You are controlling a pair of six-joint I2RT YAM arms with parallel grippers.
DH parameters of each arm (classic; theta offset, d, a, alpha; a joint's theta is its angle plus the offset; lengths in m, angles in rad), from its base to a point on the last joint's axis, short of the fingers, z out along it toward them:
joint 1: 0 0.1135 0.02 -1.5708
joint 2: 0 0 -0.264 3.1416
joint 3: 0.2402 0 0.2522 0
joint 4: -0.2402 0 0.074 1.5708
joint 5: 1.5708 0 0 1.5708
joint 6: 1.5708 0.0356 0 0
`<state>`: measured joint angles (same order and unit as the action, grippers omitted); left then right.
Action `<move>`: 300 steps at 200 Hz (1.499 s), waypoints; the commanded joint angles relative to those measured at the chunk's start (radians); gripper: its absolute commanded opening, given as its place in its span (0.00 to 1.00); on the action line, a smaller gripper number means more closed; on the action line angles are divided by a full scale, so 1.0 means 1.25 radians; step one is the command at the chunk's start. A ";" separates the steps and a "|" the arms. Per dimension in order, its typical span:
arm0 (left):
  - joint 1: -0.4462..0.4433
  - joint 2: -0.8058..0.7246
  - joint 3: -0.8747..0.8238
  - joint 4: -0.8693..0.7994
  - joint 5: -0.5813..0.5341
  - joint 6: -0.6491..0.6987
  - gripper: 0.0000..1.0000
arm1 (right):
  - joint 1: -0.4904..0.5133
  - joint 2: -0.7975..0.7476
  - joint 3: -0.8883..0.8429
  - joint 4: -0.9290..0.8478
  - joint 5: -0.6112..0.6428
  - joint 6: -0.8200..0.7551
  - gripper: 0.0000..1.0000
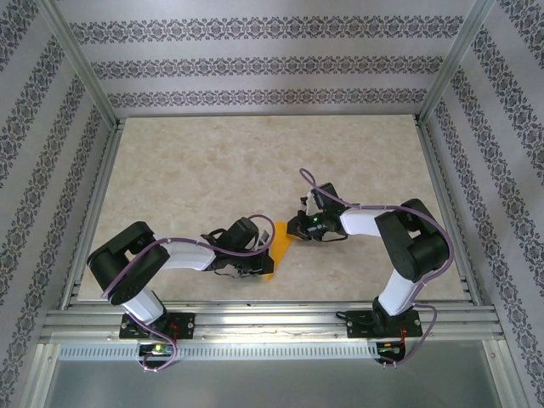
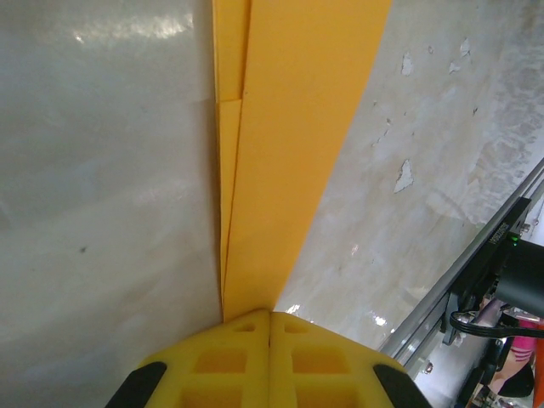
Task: Fold a paper plane with a square sheet of paper (pick it up from the middle)
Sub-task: Fold the wing for the fifth time at the center of the table, then turn over a paper plane at the center of the table.
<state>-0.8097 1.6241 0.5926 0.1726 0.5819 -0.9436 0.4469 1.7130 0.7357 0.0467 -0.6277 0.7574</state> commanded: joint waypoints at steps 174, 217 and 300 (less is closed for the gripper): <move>0.128 -0.174 0.005 -0.099 -0.158 0.107 0.32 | -0.092 -0.504 -0.243 -0.001 0.228 0.022 0.36; 0.143 -0.089 0.092 -0.149 -0.113 0.146 0.30 | -0.081 -0.420 -0.210 0.006 0.110 0.042 0.32; 0.142 0.024 0.142 -0.139 -0.059 0.124 0.21 | 0.012 -0.239 -0.112 0.021 0.073 0.043 0.30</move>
<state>-0.6331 1.6367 0.7338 0.0338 0.4934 -0.8040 0.4370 1.3727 0.5564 0.0528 -0.5129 0.8024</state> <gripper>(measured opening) 0.215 0.289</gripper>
